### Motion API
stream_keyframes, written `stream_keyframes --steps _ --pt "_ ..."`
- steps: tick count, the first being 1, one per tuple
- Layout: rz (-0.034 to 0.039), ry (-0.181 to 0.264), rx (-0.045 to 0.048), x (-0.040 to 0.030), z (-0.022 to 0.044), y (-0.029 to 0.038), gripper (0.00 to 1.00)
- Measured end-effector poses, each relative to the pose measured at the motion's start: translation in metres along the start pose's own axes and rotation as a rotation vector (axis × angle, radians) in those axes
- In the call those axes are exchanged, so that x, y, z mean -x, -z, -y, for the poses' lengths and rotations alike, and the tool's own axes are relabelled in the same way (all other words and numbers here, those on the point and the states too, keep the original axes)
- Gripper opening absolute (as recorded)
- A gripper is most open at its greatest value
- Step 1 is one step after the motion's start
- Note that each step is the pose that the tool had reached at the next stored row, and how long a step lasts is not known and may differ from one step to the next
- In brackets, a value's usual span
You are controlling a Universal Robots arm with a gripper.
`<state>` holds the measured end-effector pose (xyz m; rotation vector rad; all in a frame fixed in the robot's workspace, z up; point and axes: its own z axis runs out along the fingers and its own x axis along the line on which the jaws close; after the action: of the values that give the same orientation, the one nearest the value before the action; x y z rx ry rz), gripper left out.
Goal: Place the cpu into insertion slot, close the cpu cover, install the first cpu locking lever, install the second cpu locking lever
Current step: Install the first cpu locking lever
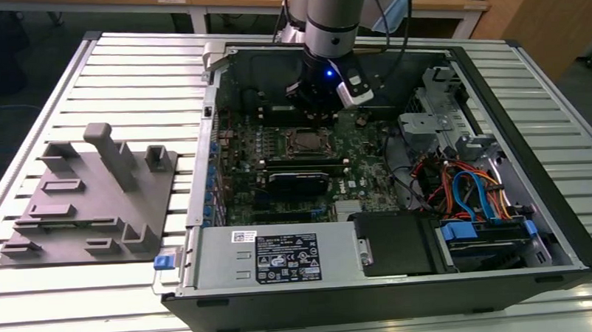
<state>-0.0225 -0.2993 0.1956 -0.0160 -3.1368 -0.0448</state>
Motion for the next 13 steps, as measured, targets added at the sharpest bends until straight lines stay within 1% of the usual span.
stream_keyframes --steps 7,13 --pt "0.0001 0.0 0.0006 0.0 -0.0002 0.0062 0.1" --pt "0.0001 0.0 0.0001 0.0 0.0001 0.0068 0.1"
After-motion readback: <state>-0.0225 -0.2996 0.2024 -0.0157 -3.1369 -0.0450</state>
